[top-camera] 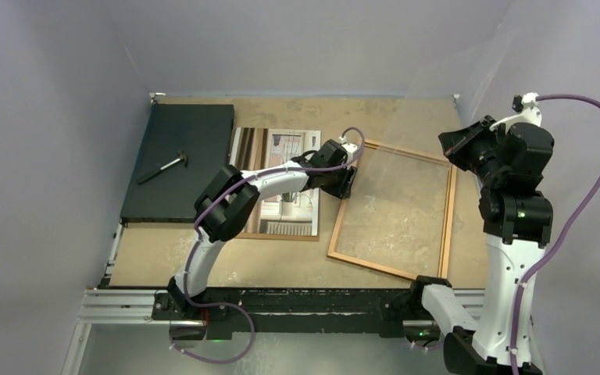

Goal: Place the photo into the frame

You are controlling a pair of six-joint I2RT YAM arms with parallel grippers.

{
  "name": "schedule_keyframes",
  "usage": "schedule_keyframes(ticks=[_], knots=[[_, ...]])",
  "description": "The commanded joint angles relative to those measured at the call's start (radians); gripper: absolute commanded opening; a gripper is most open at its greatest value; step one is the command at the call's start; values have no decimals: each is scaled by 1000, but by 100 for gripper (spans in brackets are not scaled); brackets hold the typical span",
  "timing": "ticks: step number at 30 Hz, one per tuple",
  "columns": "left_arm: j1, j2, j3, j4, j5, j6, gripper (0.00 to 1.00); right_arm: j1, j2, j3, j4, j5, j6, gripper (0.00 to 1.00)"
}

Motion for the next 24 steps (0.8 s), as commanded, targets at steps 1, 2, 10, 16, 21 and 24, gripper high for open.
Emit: schedule_keyframes(ticks=[1,2,10,16,21,24], knots=[[-7,7,42,27,-77,46,47,-2,-9,-9,31,0,-6,0],[-12,15,42,29,-71,49,47,-1,-9,-13,33,-2,-6,0],[-60,70,23,47,-50,32,41,-1,-24,-43,42,-3,-3,0],[-64,47,37,23,-190,50,11,-2,-29,-52,47,0,-3,0],[-65,-32,49,25,-281,107,0,-2,-35,-49,55,0,7,0],[-64,-85,56,20,-317,145,0,-1,-39,-46,62,-2,14,0]])
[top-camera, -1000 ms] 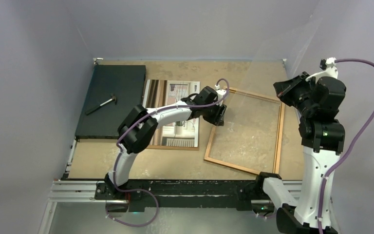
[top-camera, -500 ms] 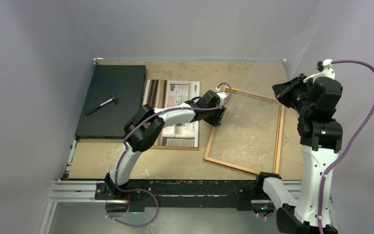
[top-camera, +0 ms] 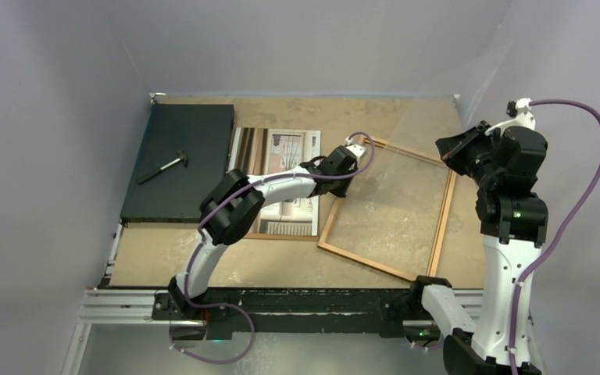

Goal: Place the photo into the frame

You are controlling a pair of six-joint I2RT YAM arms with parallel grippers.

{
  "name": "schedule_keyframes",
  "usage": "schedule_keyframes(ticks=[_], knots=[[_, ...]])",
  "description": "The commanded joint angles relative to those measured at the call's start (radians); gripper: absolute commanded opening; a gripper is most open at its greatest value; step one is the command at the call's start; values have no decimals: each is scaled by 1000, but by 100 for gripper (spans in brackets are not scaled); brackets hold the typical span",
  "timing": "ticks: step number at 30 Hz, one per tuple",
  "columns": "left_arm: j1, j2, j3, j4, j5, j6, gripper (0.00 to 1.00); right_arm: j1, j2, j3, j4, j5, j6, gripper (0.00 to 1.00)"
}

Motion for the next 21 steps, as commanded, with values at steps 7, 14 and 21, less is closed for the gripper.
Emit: schedule_keyframes(ticks=[7,14,21], knots=[[-5,-181,67,-79,-70,96,0,-2,-31,-26,85,-28,29,0],[49,-243,-12,-87,-62,76,0,-2,-32,-44,106,-62,39,0],[196,-311,-100,-82,-66,83,0,-2,-27,-97,158,-139,69,0]])
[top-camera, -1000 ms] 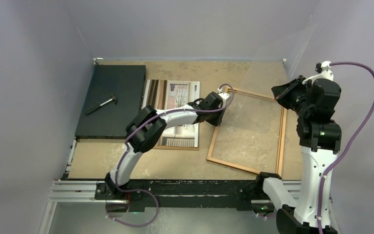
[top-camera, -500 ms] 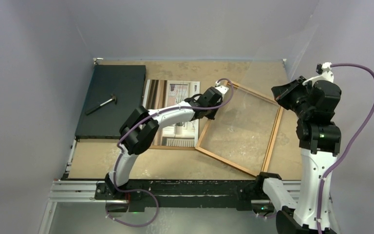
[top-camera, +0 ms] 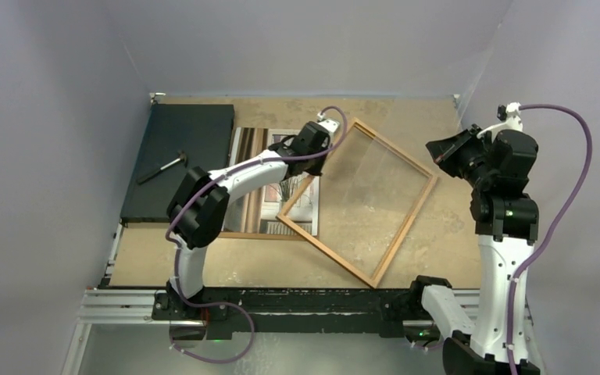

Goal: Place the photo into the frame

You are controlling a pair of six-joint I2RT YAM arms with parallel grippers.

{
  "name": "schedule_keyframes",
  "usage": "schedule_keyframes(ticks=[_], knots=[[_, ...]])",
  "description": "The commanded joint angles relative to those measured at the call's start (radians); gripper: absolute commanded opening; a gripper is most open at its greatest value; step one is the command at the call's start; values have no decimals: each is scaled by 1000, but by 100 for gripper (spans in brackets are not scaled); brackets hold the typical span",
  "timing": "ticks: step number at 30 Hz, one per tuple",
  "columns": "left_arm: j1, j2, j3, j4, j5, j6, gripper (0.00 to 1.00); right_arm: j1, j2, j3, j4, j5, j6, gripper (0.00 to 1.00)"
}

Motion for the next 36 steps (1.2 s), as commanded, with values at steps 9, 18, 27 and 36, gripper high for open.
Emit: schedule_keyframes(ticks=[9,18,27,36], knots=[[254,-160,-227,65,67,-69,0,-2,23,-76,199,-132,71,0],[322,-187,-420,163,215,-220,0,-1,85,-129,296,-249,79,0],[360,-227,-382,134,331,-232,36,149,183,-96,364,-235,101,0],[546,-396,-260,-17,455,-48,55,406,361,34,417,-121,152,0]])
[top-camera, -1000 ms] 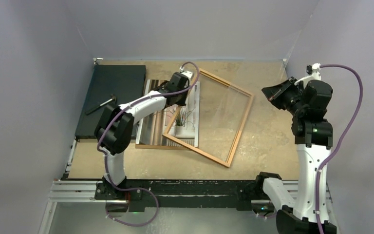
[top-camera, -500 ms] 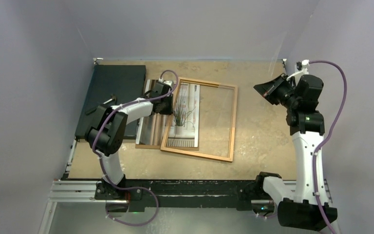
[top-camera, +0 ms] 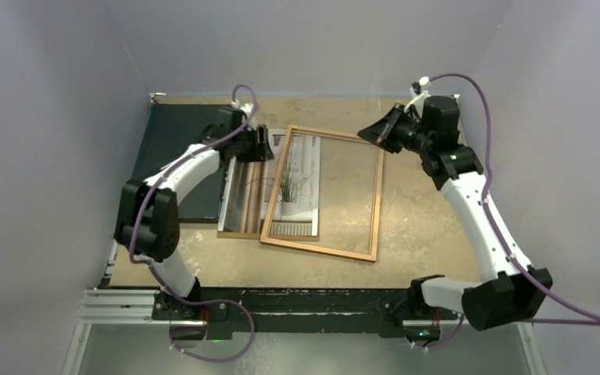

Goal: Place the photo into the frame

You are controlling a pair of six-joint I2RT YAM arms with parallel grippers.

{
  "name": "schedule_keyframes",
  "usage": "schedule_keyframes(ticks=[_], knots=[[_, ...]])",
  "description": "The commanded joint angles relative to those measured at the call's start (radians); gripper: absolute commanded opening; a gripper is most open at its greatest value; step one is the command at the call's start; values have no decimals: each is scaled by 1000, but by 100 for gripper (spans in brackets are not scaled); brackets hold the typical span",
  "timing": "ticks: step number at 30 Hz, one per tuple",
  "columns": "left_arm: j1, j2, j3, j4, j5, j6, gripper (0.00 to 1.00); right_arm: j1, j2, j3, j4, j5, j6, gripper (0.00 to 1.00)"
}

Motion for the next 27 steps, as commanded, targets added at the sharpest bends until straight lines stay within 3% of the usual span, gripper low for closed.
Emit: schedule_keyframes(ticks=[1,5,13,21,27], knots=[[129,-161,84,-44,99,142,56,124,56,99,126,58,45,0],[209,-216,76,-37,175,247,57,183,93,53,176,100,72,0],[231,-159,11,-64,301,357,58,183,61,-382,510,107,183,0],[226,-93,-35,-56,304,388,48,180,47,-579,585,179,159,0],[201,-87,-51,-48,264,426,43,178,8,-644,639,187,181,17]])
